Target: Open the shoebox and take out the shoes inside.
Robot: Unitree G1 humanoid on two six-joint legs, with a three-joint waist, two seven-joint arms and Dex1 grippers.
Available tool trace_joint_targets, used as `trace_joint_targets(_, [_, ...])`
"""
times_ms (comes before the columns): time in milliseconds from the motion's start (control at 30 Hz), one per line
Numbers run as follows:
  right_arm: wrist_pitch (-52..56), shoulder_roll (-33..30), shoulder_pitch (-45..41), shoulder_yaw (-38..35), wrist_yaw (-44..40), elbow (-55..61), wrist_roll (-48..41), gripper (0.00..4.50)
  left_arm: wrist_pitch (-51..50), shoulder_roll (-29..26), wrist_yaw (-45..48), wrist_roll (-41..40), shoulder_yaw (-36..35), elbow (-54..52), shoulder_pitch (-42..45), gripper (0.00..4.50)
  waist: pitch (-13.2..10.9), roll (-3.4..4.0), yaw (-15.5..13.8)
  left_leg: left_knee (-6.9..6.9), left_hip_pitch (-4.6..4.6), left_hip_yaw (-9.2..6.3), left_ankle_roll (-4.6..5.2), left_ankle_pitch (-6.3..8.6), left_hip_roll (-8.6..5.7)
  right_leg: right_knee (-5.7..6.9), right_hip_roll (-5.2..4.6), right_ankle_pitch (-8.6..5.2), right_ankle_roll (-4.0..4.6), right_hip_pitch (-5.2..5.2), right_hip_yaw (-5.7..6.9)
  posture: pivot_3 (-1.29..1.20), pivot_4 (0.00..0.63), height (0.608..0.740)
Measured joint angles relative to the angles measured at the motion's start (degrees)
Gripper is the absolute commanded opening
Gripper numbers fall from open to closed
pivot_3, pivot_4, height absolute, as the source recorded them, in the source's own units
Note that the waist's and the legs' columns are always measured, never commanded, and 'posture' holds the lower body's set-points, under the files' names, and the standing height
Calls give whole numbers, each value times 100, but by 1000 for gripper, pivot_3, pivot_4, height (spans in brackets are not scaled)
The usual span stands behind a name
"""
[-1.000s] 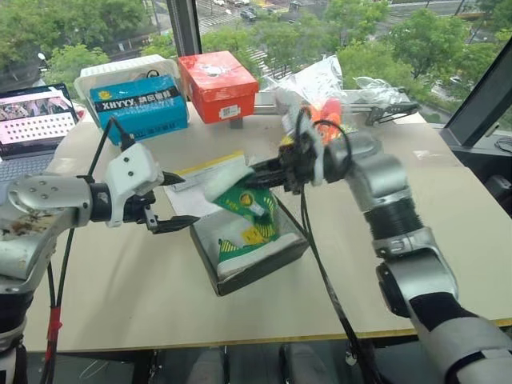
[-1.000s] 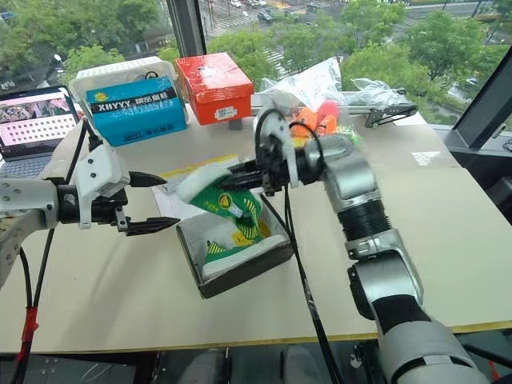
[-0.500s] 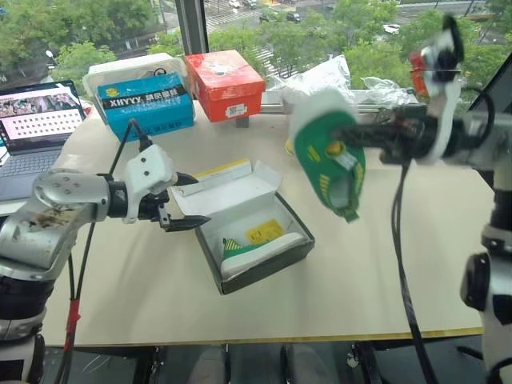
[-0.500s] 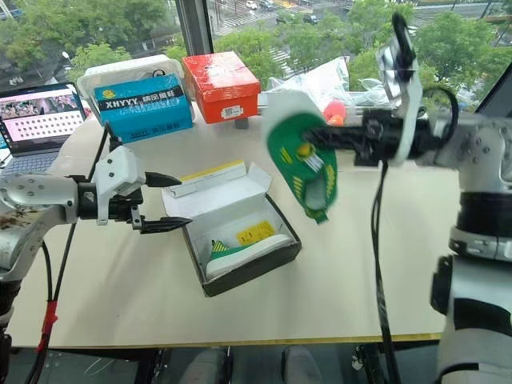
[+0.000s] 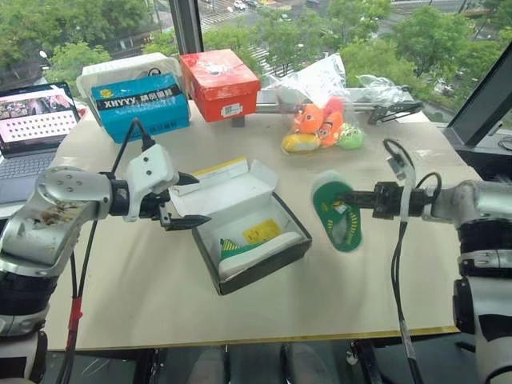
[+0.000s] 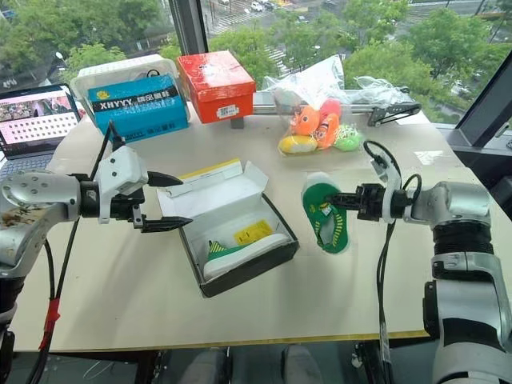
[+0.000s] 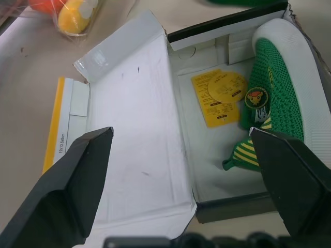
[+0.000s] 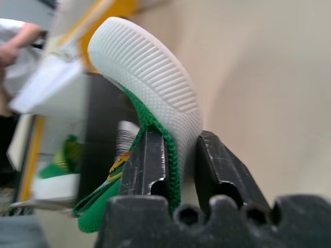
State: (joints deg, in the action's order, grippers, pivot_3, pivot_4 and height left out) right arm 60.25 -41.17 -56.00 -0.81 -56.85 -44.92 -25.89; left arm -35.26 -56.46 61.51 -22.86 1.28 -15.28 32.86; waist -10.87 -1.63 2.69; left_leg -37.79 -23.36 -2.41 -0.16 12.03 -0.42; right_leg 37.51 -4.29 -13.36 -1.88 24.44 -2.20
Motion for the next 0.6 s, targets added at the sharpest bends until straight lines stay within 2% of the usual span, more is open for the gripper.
trace_joint_targets(167, [-1261, 158, -535, -119, 517, -1364, 530, 3642, 5, -3, -20, 60, 0, 4, 9, 4500, 0, 0, -6, 0, 5, 2, 0, 0, 1, 1, 0, 1, -1, -5, -2, 0, 150, 740])
trace_joint_targets(233, [-1919, 151, -797, -403, 900, -1795, 612, 4386, 12, -9, -17, 107, 1, 30, 15, 4500, -1, 0, -5, 0, 4, 3, 0, 0, -1, 0, -1, 2, -2, -5, -4, 0, 150, 740])
trace_joint_targets(400, [-3480, -286, -1487, -1107, 1931, -2400, 728, 4492, 21, -28, -6, 173, 0, 40, 21, 4500, -6, 6, -16, 5, 2, 4, 0, 0, 0, -8, 0, 2, -2, -4, -3, 0, 150, 740])
trace_joint_targets(467, [-3841, -452, -1638, -1128, 1923, -2413, 850, 4492, 24, -33, -1, 211, 0, 54, 21, 4500, -6, 7, -11, 6, 4, 6, 0, 0, 1, -15, 0, 2, -3, -7, -3, 0, 150, 740])
trace_joint_targets(533, [-3972, -531, -1733, -978, 1279, -2236, 990, 4492, 32, -32, 18, 248, 2, 106, 31, 4500, -6, 7, 19, 6, 6, 12, 0, 0, 7, -28, 6, 9, -5, -11, -8, 0, 150, 740])
trace_joint_targets(600, [-3891, -540, -1568, -461, 148, -1352, 1122, 4492, 40, -23, 58, 254, 20, 165, 86, 4500, -9, 13, 91, 4, 5, 21, 0, 0, 19, -32, 18, 17, -7, -9, -18, 0, 150, 740])
